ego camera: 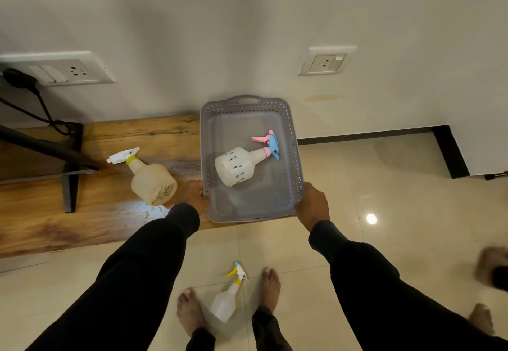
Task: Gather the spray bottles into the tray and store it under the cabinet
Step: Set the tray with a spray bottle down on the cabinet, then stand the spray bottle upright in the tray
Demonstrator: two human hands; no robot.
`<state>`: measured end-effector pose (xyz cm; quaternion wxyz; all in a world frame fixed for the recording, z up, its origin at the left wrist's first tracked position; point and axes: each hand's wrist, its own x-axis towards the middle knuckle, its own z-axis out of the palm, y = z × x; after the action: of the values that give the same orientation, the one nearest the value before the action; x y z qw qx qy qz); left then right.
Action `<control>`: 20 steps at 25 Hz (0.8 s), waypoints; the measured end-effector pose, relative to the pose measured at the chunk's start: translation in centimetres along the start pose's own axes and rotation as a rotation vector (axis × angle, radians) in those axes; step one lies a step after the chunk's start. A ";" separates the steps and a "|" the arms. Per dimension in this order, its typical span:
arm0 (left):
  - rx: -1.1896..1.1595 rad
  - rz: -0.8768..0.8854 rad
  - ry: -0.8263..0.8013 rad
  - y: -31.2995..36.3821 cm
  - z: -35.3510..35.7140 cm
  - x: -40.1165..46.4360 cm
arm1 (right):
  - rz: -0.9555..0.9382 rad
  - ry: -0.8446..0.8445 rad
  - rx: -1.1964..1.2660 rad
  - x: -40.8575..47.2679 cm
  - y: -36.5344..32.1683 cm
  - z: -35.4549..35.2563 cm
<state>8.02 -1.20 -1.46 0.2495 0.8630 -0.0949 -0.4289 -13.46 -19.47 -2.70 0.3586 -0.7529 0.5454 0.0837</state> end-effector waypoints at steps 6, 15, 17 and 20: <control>-0.006 0.053 0.187 0.4 -0.1 -1.0 | -0.106 0.287 0.004 -1.5 -2.7 0.3; 0.062 0.445 0.408 3.3 -1.8 0.3 | 0.186 -0.032 0.748 1.1 -12.6 4.0; 0.090 0.450 0.369 3.8 -1.5 0.8 | 0.404 -0.176 0.877 1.7 -13.6 4.5; 0.104 0.460 0.333 3.8 -1.1 1.6 | 0.512 -0.325 0.946 2.2 -14.1 5.5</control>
<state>10.06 -4.70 -0.07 0.3076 0.8891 -0.2679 -0.2078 1.28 -15.53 -1.54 0.7048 -0.3310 0.6268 0.0292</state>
